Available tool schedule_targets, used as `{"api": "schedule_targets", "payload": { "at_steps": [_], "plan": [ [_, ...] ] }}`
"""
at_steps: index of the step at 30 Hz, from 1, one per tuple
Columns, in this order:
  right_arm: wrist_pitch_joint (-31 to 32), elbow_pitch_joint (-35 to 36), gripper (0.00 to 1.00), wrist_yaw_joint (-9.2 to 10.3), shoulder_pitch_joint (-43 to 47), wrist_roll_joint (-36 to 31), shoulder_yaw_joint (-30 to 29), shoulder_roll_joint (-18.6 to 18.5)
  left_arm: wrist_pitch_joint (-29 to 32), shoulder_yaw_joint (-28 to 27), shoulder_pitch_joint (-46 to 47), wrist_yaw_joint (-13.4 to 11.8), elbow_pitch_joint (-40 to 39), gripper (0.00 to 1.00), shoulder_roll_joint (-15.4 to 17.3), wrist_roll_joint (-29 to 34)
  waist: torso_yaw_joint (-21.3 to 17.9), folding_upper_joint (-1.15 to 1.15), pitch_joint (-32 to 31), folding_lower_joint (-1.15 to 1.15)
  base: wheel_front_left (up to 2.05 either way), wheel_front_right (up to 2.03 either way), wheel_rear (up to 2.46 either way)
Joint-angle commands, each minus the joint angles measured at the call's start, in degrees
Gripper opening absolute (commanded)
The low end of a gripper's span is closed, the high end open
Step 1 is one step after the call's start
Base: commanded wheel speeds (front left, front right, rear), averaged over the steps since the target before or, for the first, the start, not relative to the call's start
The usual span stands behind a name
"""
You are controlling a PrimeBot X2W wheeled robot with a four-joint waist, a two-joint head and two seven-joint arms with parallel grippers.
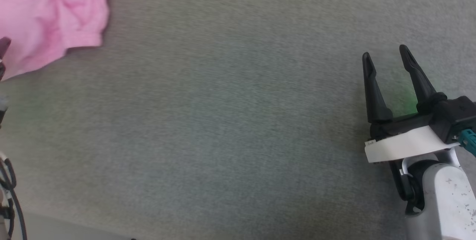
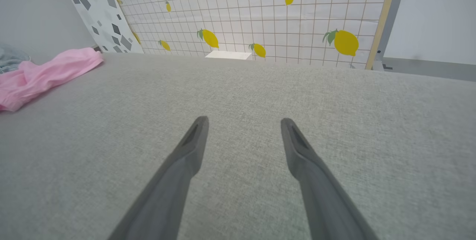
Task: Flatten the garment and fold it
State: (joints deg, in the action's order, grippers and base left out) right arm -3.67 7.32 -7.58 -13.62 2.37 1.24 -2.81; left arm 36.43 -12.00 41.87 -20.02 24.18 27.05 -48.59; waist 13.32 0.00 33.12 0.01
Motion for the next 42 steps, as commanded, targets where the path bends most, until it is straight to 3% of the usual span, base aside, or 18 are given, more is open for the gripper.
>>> {"api": "schedule_targets", "payload": {
  "at_steps": [1, 7, 8, 9, 10, 14, 24, 29, 33, 34, 42],
  "plan": [
    [-0.68, -0.22, 1.0, 0.09, -1.18, 0.39, 0.12, -0.07, 0.44, -0.73, -1.43, -1.08, 0.17, 1.0, 0.7, -0.43, -7.06, 0.0, 7.04, -0.01, 0.0, 0.0, 0.0],
    [-1.34, -0.86, 1.0, 0.09, -1.2, 0.7, 0.46, -0.07, 2.4, -2.07, -5.86, -3.65, -1.03, 1.0, 0.37, -1.27, -7.53, 0.0, 6.92, -0.01, 0.0, 0.0, 0.0],
    [-1.35, -0.95, 1.0, 0.09, -1.19, 0.7, 0.43, -0.07, 2.62, -2.02, -6.41, -3.77, -1.46, 0.88, 0.22, -1.33, -7.44, 0.0, 6.76, -0.01, 0.0, 0.0, 0.0],
    [-1.33, -1.07, 1.0, 0.09, -1.16, 0.67, 0.35, -0.07, 2.47, -1.85, -6.98, -3.63, -2.16, 0.35, 0.21, -1.14, -7.29, 0.0, 6.5, -0.01, 0.0, 0.0, 0.0],
    [-1.32, -1.22, 1.0, 0.09, -1.13, 0.66, 0.25, -0.07, 1.74, -1.83, -7.3, -3.46, -2.75, 0.0, 0.24, -0.81, -7.13, 0.0, 6.17, -0.01, 0.0, 0.0, 0.0],
    [-1.5, -2.3, 1.0, 0.09, -0.86, 0.72, 0.19, -0.07, -5.98, -1.91, -7.66, -1.24, -5.06, 0.0, 1.43, 2.49, -6.35, 0.0, 3.44, -0.01, 0.0, 0.0, 0.0],
    [-3.78, -7.23, 1.0, 0.09, 3.16, 3.4, -1.45, -0.07, -38.28, 1.38, -2.34, 8.12, -6.59, 0.0, 6.04, 15.96, -5.66, 0.0, -12.27, -0.01, 0.0, 0.0, 0.0],
    [-4.44, -9.64, 1.0, 0.09, 6.36, 5.09, -2.61, -0.07, -43.74, 7.13, 1.4, 12.54, -7.83, 0.0, 5.79, 19.58, -6.66, 0.0, -20.23, -0.01, 0.0, 0.0, 0.0],
    [-4.3, -11.15, 1.0, 0.09, 9.69, 6.12, -4.19, -0.07, -44.82, 15.75, 6.34, 16.44, -9.78, 0.0, 0.83, 21.67, -8.94, 0.0, -27.37, -0.01, 0.0, 0.0, 0.0],
    [-3.66, -10.7, 1.0, 0.09, 10.42, 5.76, -4.46, -0.07, -44.41, 20.01, 8.16, 18.19, -10.91, 0.0, -3.14, 21.58, -10.66, 0.0, -29.28, -0.01, 0.0, 0.0, 0.0],
    [-1.97, -9.34, 1.0, 0.09, 11.71, 5.97, -3.68, -0.07, -40.81, 28.84, 7.87, 21.13, -12.79, 0.0, -12.09, 19.64, -16.16, 0.0, -31.69, -0.01, 0.0, 0.0, 0.0]
  ]
}}
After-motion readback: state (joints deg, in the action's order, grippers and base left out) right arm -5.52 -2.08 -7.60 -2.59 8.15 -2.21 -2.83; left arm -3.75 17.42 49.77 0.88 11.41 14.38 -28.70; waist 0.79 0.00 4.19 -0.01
